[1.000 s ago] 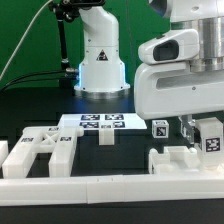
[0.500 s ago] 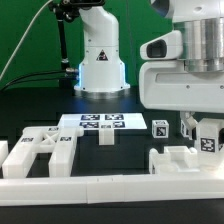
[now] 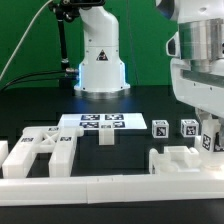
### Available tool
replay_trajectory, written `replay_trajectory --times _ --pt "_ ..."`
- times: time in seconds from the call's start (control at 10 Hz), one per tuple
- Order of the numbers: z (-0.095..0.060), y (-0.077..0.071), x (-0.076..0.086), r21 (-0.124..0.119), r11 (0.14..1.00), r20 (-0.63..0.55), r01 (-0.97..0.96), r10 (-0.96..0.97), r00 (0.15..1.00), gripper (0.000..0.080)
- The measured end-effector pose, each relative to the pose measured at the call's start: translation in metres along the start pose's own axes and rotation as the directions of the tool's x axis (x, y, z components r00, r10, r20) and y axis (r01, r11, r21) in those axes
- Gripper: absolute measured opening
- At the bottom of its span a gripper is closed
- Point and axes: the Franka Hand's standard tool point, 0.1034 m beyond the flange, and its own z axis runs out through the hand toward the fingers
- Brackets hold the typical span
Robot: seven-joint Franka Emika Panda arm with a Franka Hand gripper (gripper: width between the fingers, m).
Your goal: Assemble chair
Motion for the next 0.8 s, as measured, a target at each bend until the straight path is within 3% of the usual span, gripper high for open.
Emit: replay_trajectory --times 0.1,0.2,0.3,0.4,0.8 --pt "0.000 0.000 0.001 -0.001 0.997 -0.002 0.073 -0.073 0.997 0.0371" --pt "0.001 0.001 0.004 -0.007 0.959 -0.009 0.284 -0.284 0.959 0.0569" --pt "0.001 0.001 0.003 -0.015 0.880 -0.014 0.475 -0.476 0.880 0.0569" --pt "0.001 0.001 -0.001 -0.027 0.770 -0.016 0.638 -0.638 0.770 0.0634" --pt "0.004 0.005 -0.003 -0.034 0.566 -0.005 0.824 -0.824 0.566 0.0649"
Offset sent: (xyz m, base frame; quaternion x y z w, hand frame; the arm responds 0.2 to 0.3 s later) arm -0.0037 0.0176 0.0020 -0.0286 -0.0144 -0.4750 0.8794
